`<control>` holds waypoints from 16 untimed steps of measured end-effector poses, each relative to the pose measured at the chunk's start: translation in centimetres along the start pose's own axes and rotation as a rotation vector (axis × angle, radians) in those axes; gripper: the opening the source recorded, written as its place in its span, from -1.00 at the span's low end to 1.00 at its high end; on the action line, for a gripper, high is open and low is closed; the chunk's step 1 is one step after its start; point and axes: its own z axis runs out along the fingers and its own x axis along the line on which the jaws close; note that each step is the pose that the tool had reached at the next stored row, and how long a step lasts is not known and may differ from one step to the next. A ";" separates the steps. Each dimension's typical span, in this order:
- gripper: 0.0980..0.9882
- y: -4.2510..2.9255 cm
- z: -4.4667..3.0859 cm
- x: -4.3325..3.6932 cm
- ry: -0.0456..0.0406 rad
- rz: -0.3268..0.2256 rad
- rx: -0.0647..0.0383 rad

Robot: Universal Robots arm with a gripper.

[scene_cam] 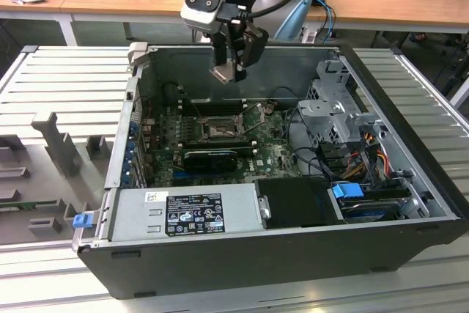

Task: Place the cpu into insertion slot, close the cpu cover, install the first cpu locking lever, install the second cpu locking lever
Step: 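Place the cpu into insertion slot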

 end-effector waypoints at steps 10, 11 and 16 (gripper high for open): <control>-0.03 -0.05 0.62 -0.01 -0.0061 0.056 0.001; -0.03 -0.05 0.67 -0.01 -0.0066 0.056 0.001; -0.03 -0.06 0.71 -0.01 -0.0086 0.082 0.001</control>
